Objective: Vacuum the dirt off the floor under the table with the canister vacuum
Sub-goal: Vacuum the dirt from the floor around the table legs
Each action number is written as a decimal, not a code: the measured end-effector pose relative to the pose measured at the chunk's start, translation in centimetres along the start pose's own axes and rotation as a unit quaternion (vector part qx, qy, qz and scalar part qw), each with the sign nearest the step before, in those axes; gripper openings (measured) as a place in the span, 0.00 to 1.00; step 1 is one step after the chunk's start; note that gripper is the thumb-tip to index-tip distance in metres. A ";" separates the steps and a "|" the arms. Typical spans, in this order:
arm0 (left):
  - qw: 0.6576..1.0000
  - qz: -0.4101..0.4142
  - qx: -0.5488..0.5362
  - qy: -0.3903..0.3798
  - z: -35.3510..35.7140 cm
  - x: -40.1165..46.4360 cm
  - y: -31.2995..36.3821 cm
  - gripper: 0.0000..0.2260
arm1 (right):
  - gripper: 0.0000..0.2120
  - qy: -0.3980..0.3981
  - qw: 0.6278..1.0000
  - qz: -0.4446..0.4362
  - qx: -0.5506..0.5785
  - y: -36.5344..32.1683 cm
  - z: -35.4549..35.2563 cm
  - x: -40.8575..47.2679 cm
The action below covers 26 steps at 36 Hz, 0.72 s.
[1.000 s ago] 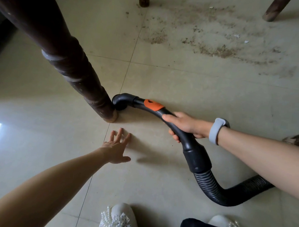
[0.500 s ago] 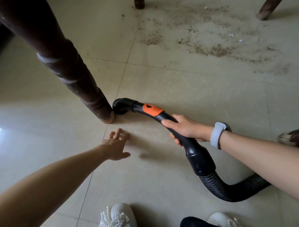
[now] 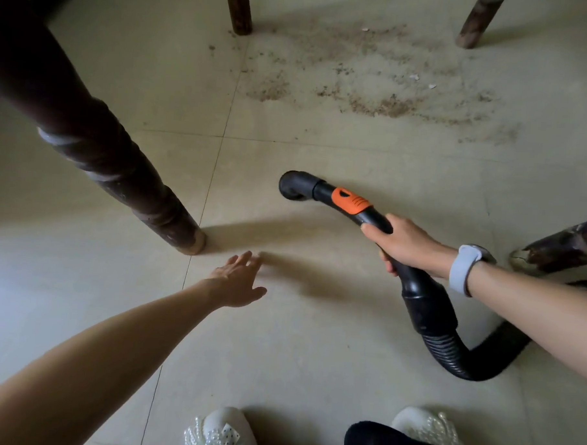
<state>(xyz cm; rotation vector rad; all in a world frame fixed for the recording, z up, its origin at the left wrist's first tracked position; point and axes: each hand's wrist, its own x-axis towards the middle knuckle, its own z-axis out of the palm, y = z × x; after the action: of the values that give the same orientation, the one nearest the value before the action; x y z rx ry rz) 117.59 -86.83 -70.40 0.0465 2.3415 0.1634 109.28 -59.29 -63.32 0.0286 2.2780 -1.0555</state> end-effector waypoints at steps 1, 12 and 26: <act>1.000 0.004 -0.002 -0.001 0.0 0.0 0.3 0.34 | 0.10 -0.001 1.000 0.006 -0.002 0.4 -0.1 -0.6; 0.999 0.009 0.024 -0.030 0.0 1.1 1.4 0.35 | 0.14 0.026 0.981 0.004 -0.194 3.3 -0.7 -4.4; 0.998 -0.025 0.047 -0.025 -0.1 2.2 0.4 0.40 | 0.16 -0.068 0.984 0.018 -0.166 6.4 -3.3 -6.4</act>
<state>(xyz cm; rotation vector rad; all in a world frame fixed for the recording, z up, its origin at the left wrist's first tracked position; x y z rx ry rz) 116.01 -86.27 -71.85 0.0378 2.2965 0.0273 114.41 -51.18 -62.53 -0.1344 2.2885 -0.6287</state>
